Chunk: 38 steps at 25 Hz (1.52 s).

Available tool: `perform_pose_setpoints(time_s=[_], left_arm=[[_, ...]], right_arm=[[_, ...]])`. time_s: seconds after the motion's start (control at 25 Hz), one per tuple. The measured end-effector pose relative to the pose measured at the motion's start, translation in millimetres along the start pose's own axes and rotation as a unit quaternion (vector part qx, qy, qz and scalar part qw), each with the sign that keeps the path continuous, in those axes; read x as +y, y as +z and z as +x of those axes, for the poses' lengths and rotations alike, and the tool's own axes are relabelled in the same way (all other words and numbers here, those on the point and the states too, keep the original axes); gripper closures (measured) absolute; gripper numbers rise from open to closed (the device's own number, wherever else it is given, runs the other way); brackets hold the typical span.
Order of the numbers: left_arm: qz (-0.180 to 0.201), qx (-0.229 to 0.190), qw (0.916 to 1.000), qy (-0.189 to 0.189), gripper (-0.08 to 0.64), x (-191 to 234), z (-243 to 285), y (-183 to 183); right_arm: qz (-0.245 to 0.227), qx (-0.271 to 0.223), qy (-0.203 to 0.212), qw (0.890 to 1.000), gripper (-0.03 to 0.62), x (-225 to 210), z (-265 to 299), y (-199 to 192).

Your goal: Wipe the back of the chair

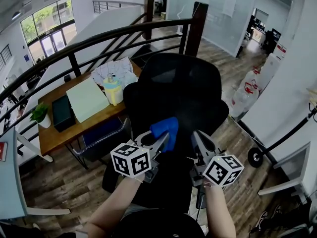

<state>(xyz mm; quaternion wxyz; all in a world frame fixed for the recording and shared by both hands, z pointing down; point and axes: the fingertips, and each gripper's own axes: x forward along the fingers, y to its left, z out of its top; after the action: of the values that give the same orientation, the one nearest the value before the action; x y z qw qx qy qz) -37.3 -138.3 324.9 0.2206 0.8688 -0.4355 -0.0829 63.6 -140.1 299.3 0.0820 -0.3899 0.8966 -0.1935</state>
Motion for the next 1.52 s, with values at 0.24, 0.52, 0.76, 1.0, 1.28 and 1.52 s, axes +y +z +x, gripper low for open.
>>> perform_pose_setpoints(time_s=[0.24,0.52,0.76,1.0,1.28,1.52], left_arm=[[0.025,0.015,0.9994,0.021,0.457,7.4,-7.2,-8.7],[0.023,0.015,0.9994,0.023,0.457,7.9,-9.4,-11.2],[0.019,0.02,0.9995,0.017,0.457,0.7,-7.2,-16.8],[0.011,0.025,0.9994,0.02,0.457,7.6,-7.8,-21.5],[0.005,0.036,0.9991,0.023,0.457,7.4,-9.4,-27.7],[-0.002,0.041,0.9988,0.025,0.457,6.9,-10.0,-35.6]], right_arm=[[-0.005,0.011,0.007,1.0,0.56,7.1,-3.0,-12.8],[-0.013,0.026,-0.006,1.0,0.561,2.1,-7.7,-22.3],[-0.014,0.035,-0.007,0.999,0.561,1.1,-8.7,-29.7],[0.006,0.039,-0.008,0.999,0.561,0.2,-14.6,-38.8],[0.023,0.042,-0.013,0.999,0.561,-4.7,-17.3,-45.0],[0.027,0.044,-0.013,0.999,0.561,-4.7,-17.3,-48.4]])
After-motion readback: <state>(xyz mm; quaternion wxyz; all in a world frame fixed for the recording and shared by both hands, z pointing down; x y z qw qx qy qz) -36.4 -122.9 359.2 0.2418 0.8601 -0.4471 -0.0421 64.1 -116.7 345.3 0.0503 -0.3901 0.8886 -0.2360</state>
